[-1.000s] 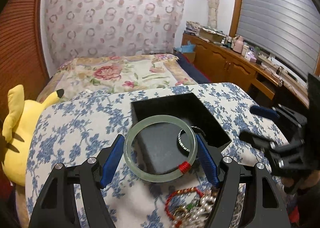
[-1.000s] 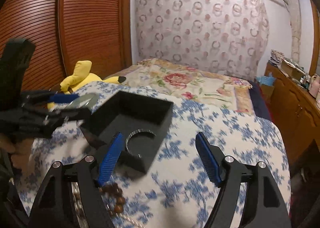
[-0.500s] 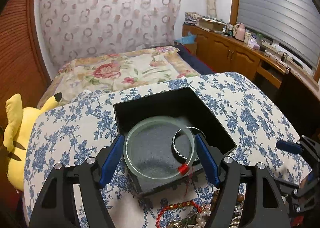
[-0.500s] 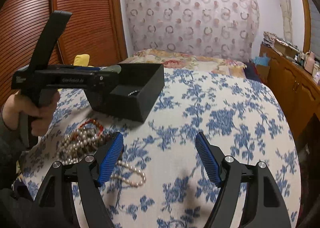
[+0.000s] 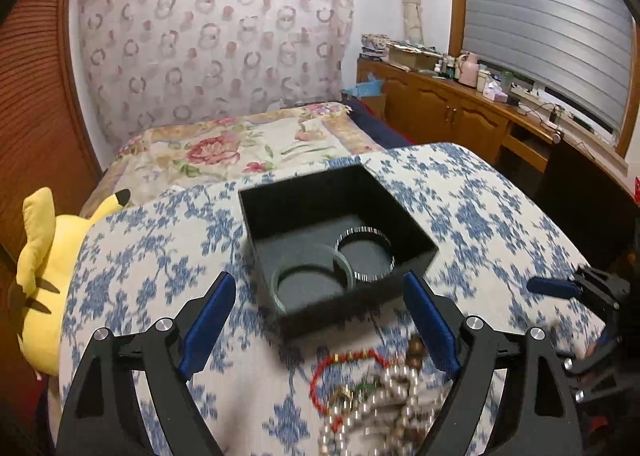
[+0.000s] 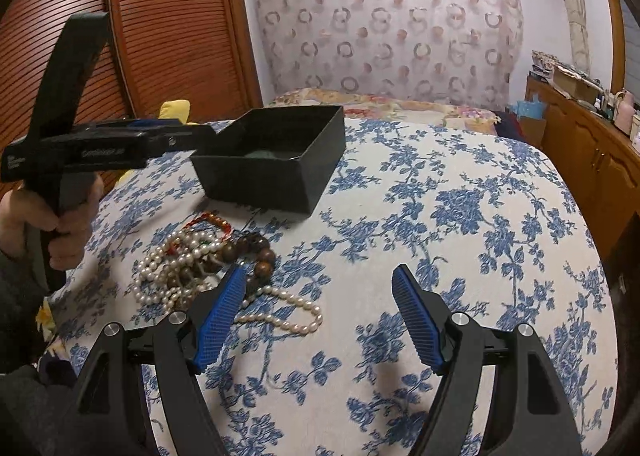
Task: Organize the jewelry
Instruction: 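Move the left tool back to the pile and grasp the silver hairpins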
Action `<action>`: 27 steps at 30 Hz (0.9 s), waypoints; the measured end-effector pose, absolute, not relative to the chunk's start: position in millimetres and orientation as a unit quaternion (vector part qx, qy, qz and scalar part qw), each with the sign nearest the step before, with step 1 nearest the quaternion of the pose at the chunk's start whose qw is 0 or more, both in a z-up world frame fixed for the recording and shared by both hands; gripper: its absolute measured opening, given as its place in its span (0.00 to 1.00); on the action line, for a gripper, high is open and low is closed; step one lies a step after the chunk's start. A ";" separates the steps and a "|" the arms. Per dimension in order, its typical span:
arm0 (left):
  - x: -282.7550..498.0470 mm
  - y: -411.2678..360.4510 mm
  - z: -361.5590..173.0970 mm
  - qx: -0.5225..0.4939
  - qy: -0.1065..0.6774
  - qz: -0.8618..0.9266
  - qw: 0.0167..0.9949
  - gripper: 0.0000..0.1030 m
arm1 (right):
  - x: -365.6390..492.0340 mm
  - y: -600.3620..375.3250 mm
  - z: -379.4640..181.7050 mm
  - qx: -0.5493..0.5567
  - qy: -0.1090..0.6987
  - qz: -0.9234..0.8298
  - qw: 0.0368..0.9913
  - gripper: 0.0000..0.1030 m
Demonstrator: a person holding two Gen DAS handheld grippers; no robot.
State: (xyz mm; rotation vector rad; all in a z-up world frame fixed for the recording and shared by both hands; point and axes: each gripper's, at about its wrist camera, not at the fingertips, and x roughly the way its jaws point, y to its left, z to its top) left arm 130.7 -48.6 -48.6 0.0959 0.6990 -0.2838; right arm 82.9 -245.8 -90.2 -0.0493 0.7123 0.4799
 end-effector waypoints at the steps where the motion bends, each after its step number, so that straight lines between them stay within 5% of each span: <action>1: 125.6 -46.5 -50.2 0.046 0.342 -0.138 0.928 0.79 | 81.5 -244.7 -91.1 -0.026 0.346 0.234 0.908 0.76; 13: 62.9 -26.4 -81.7 0.026 0.375 -0.158 0.913 0.79 | 72.7 -237.7 -97.1 -0.046 0.339 0.236 0.909 0.73; 19: 47.0 -37.8 -91.7 0.028 0.383 -0.181 0.906 0.67 | 72.7 -238.0 -97.7 -0.045 0.341 0.237 0.909 0.71; 27: 45.9 -58.6 -101.2 0.042 0.396 -0.207 0.893 0.38 | 74.7 -238.9 -98.2 -0.038 0.342 0.235 0.909 0.71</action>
